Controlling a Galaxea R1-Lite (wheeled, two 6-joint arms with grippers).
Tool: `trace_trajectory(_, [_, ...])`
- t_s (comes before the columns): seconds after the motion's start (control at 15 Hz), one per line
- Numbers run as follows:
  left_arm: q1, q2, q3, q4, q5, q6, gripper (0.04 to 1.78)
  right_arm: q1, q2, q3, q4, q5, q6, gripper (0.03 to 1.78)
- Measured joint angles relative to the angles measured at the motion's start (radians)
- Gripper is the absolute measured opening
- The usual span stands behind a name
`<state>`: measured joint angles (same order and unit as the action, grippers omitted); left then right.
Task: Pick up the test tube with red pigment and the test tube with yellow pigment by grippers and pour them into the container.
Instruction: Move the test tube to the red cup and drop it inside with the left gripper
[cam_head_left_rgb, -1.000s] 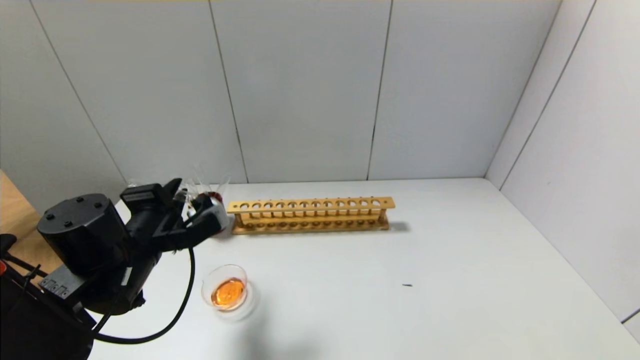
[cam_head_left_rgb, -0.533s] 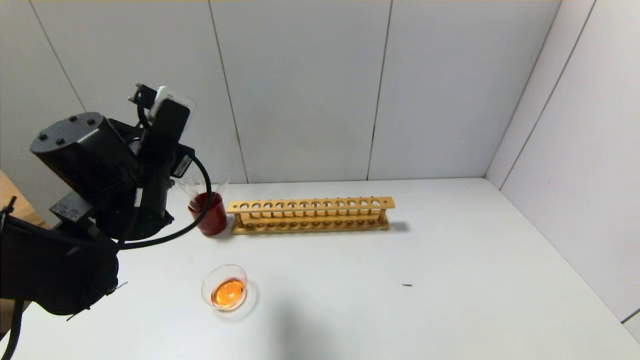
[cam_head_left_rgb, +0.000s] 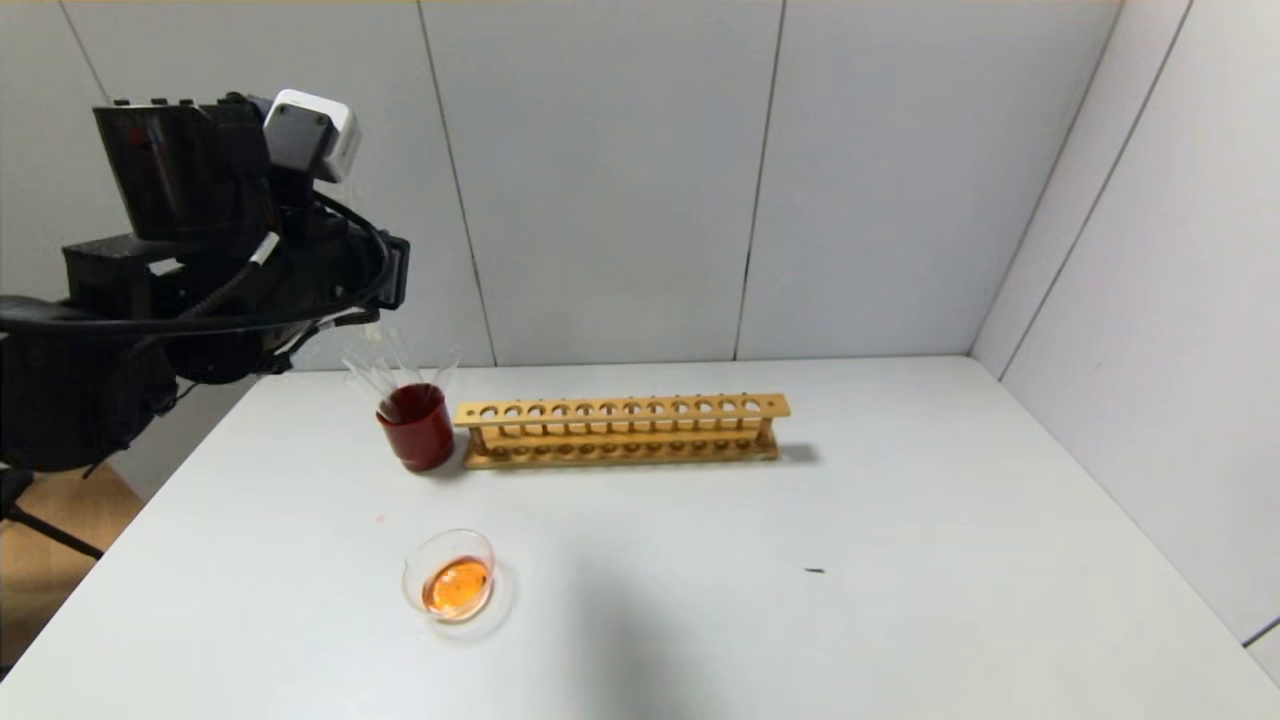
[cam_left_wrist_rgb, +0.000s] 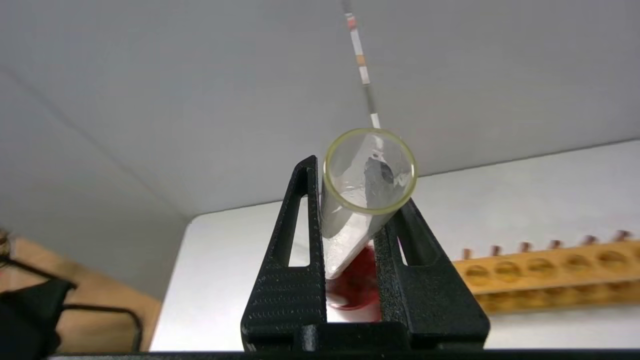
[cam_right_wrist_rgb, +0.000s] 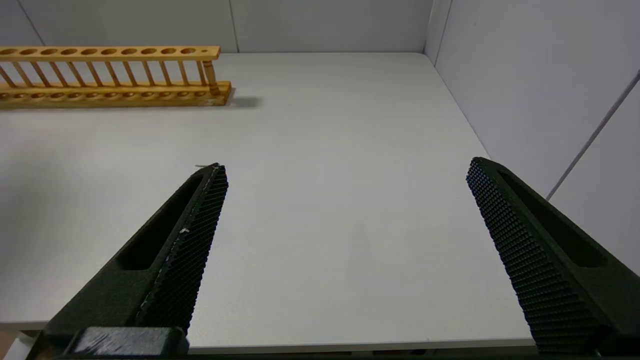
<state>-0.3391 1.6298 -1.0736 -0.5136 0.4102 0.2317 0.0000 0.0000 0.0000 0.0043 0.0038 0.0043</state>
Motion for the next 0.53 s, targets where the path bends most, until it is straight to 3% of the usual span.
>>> trace_trajectory(0.53, [0.015, 0.111, -0.03, 0.016, -0.015, -0.07, 0.32, 0.0, 0.0, 0.0, 0.0, 0.0, 0.0, 1.75])
